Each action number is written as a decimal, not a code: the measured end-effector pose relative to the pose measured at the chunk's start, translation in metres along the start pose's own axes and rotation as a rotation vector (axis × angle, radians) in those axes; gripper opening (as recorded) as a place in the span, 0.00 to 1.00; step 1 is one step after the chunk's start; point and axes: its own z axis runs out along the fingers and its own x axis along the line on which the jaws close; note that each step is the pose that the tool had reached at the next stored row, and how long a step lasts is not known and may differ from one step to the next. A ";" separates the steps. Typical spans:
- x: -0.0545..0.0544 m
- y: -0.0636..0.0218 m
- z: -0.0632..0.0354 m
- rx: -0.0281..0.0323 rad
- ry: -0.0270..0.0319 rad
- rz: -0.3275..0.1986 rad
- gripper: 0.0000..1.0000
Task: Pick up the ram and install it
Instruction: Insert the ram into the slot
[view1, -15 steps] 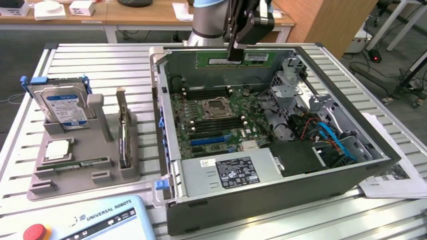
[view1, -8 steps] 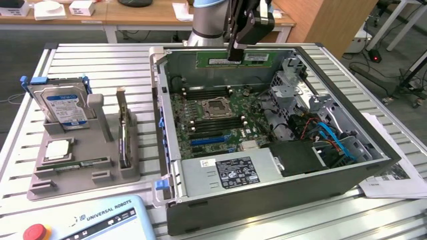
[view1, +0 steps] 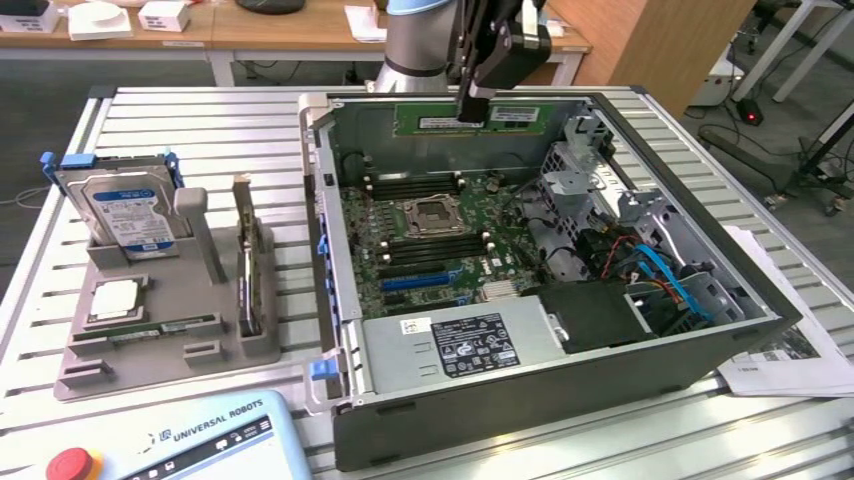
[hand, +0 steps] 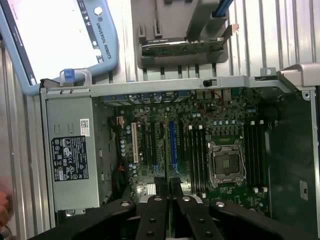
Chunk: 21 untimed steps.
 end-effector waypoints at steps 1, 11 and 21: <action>0.000 -0.0013 -0.0001 0.0000 0.0000 0.000 0.13; -0.002 -0.0240 -0.0013 -0.0013 -0.0002 0.000 0.13; -0.004 -0.0440 -0.0023 -0.0020 -0.0006 0.000 0.13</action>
